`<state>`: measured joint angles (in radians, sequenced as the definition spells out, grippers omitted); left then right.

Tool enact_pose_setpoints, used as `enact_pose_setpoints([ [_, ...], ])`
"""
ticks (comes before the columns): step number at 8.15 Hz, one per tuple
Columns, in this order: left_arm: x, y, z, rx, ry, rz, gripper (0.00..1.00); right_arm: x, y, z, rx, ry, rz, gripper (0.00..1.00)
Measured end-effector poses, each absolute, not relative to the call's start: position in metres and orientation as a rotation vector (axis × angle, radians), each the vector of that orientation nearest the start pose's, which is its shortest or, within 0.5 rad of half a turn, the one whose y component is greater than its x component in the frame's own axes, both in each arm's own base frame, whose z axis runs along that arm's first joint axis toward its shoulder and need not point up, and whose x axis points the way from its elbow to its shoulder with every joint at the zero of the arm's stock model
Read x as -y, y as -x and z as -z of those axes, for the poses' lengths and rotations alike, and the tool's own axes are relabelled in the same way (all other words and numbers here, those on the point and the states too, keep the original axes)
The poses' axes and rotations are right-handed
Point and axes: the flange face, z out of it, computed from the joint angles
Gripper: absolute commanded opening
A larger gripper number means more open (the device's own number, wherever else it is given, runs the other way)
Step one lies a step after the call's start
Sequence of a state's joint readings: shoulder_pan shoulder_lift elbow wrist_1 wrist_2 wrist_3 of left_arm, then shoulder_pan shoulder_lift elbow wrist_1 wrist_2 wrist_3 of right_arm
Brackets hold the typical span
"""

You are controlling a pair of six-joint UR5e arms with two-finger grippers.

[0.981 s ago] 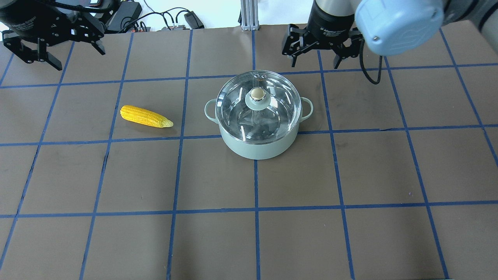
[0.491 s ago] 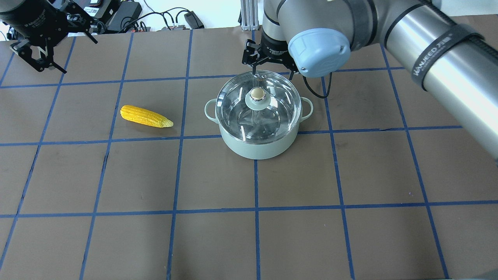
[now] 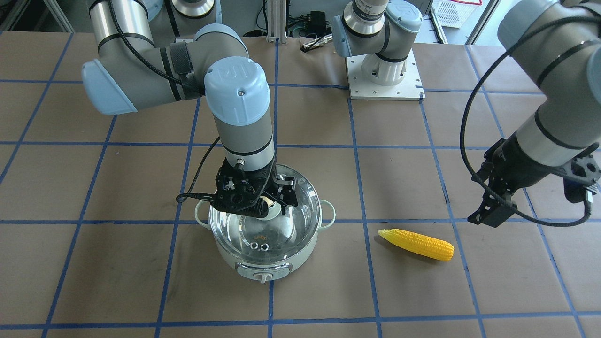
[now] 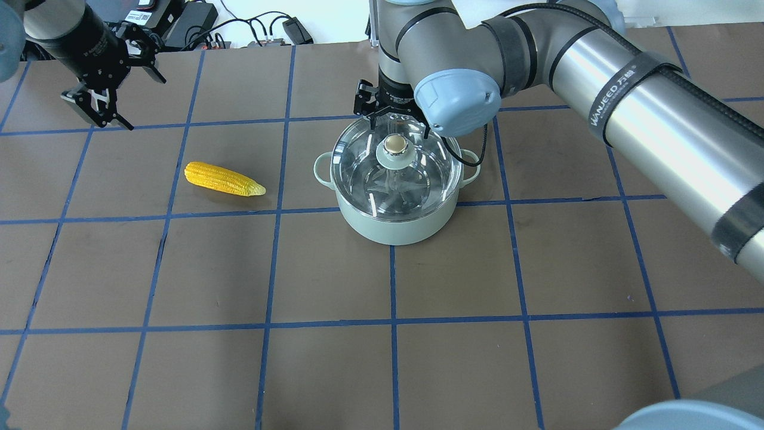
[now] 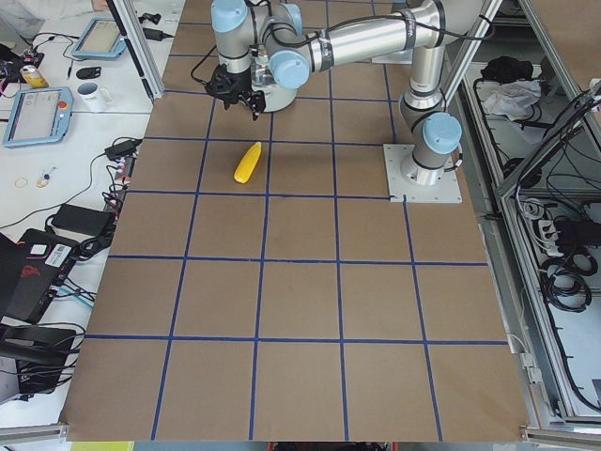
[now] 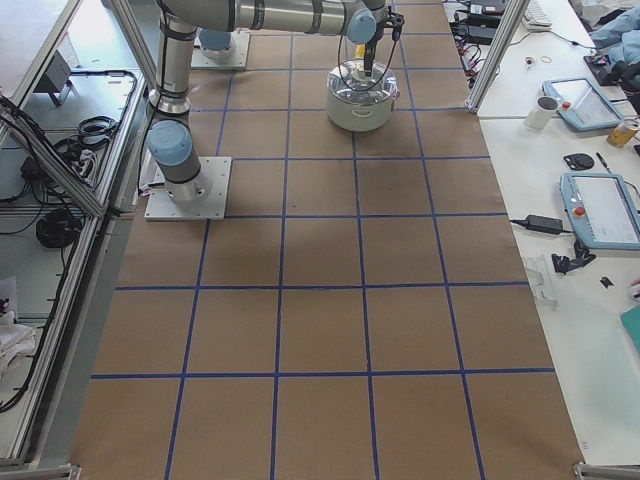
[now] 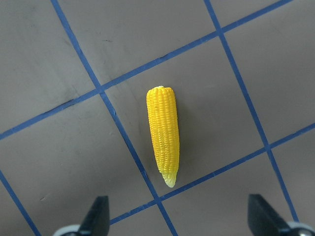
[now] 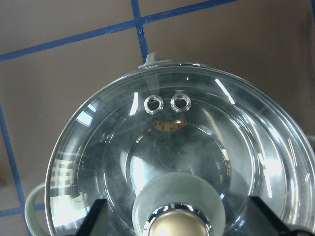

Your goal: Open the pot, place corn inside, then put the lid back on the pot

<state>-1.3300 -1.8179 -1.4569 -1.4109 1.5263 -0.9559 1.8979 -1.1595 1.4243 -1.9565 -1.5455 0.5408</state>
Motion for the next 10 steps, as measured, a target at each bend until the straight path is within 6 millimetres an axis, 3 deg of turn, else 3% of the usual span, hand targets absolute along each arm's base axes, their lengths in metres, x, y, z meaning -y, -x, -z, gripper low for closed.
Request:
enact_pose_setpoints([
  [1, 0.626, -0.012, -0.399, -2.6, 1.842, -0.013, 1.0, 0.581, -0.343, -0.357, -3.048, -0.34, 0.139, 0.88],
  [3, 0.651, -0.018, -0.341, -2.55, 1.876, -0.09, 1.0, 0.58, -0.345, -0.35, -3.053, -0.356, 0.115, 0.8],
  [5, 0.662, -0.021, -0.297, -2.493, 1.903, -0.177, 1.0, 0.579, -0.345, -0.348, -3.056, -0.362, 0.105, 0.46],
  [6, 0.664, -0.021, -0.278, -2.455, 1.923, -0.219, 1.0, 0.579, -0.345, -0.348, -3.055, -0.362, 0.103, 0.35],
  [8, 0.664, -0.022, -0.244, -2.406, 1.938, -0.279, 1.0, 0.579, -0.345, -0.349, -3.052, -0.356, 0.11, 0.24],
  [10, 0.665, -0.022, -0.224, -2.353, 1.985, -0.301, 1.0, 0.579, -0.345, -0.351, -3.051, -0.349, 0.11, 0.2],
])
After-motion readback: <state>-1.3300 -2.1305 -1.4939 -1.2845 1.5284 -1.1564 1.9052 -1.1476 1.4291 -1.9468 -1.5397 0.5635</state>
